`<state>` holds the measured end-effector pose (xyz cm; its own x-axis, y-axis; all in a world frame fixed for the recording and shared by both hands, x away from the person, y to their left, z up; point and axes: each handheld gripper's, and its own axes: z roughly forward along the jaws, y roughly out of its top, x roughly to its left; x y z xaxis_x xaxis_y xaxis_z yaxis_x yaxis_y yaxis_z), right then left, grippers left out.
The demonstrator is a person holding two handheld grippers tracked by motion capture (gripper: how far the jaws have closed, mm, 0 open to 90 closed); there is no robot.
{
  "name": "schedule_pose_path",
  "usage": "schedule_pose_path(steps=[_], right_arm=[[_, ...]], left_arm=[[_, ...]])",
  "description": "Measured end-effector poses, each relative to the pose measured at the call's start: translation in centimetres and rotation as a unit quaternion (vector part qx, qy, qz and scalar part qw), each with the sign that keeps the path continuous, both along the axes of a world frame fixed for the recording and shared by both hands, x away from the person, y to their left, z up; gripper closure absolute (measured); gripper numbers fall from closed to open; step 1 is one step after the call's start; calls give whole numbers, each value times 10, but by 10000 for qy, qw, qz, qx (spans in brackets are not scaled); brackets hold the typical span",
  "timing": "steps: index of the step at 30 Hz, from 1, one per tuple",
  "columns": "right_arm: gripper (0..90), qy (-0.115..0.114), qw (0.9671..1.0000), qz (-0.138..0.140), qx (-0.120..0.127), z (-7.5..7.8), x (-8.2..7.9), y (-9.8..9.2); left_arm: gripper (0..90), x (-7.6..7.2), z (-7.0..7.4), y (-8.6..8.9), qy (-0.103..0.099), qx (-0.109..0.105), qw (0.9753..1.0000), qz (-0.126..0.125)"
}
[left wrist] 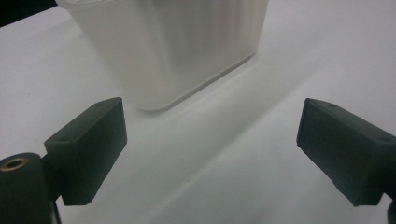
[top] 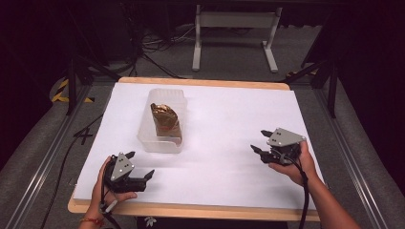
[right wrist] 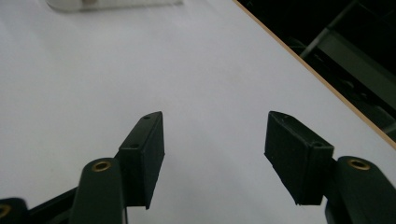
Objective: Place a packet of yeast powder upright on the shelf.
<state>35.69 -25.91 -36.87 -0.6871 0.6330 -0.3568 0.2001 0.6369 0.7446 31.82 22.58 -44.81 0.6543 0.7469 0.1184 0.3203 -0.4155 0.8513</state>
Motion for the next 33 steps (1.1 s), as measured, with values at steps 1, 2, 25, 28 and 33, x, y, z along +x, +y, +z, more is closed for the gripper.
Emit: schedule_pose_path(steps=[1, 2, 25, 28, 33], right_arm=[[374, -37, 9999, -117, 54, -3, -4, -7], [366, -48, 9998, -132, 125, -5, -7, -12], [177, 144, 9885, -1041, 1088, -56, -55, -109], [166, 134, 9866, -1106, 1192, -57, -55, -112], [159, 131, 9874, -1169, 1059, -60, -58, -109]], left_arm=[[92, 0, 0, 0, 0, -4, 10000, 3], [92, 0, 0, 0, -7, 5, 10000, 6], [91, 3, -1, 4, 48, -12, 9998, 175], [91, 2, 0, 4, -5, -12, 9999, 160], [88, 1, 1, 3, -56, 22, 9999, 93]])
